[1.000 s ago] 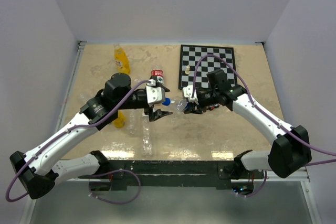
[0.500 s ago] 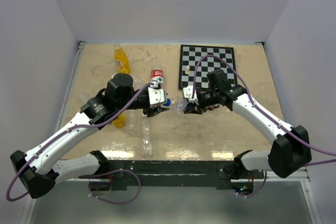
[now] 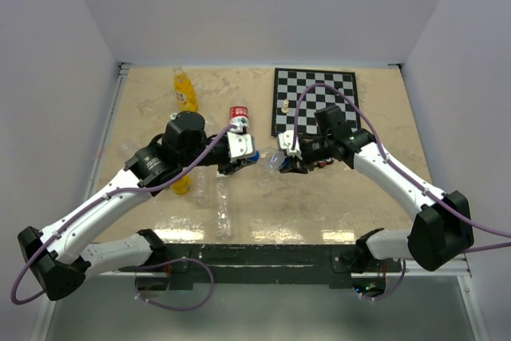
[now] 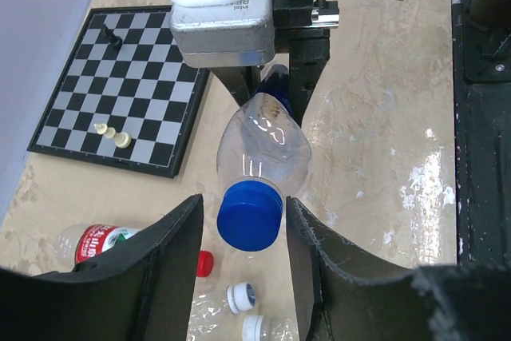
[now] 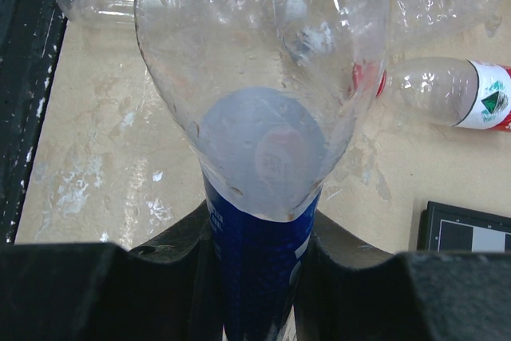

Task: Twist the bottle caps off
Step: Unscrew the bottle cap from the plastic bottle.

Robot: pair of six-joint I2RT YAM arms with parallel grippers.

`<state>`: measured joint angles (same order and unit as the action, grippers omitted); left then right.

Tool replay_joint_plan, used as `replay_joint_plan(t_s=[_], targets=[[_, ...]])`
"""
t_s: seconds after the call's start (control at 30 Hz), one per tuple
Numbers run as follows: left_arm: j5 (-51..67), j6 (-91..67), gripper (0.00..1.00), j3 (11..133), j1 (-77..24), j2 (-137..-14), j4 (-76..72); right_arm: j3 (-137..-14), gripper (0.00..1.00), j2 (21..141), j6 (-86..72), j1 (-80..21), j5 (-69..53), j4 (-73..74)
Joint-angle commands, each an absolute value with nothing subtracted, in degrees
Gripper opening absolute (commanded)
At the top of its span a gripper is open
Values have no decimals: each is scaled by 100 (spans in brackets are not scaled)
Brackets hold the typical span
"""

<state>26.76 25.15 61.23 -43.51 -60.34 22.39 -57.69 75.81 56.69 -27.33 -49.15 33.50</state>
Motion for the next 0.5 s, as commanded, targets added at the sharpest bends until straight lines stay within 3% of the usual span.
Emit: replay_joint_plan(t_s=[0.0,0.17,0.23,0.3,0.33,0.47], targets=[[2716,2637,47,6126,-4324,-6099,2294,-6029,0,7603,5757,-2733,-5124,3428],[2786,2646,35,6179,-4316,-6152,2373,-6029,0,7603,5766,-2733,-5124,3437],[2821,2654,24,6205,-4315,-6187,2417,-6029,0,7603,5766,-2733,-5133,3428],[2839,2602,4,6214,-4315,-6196,2426,-6029,0,7611,5766,-2733,-5133,3436],[2848,2541,0,6214,-4315,-6179,2434,-6029,0,7603,5766,-2733,-5124,3437],[2874,2067,0,6249,-4315,-6108,2347,-6038,0,7594,5774,-2733,-5115,3454]])
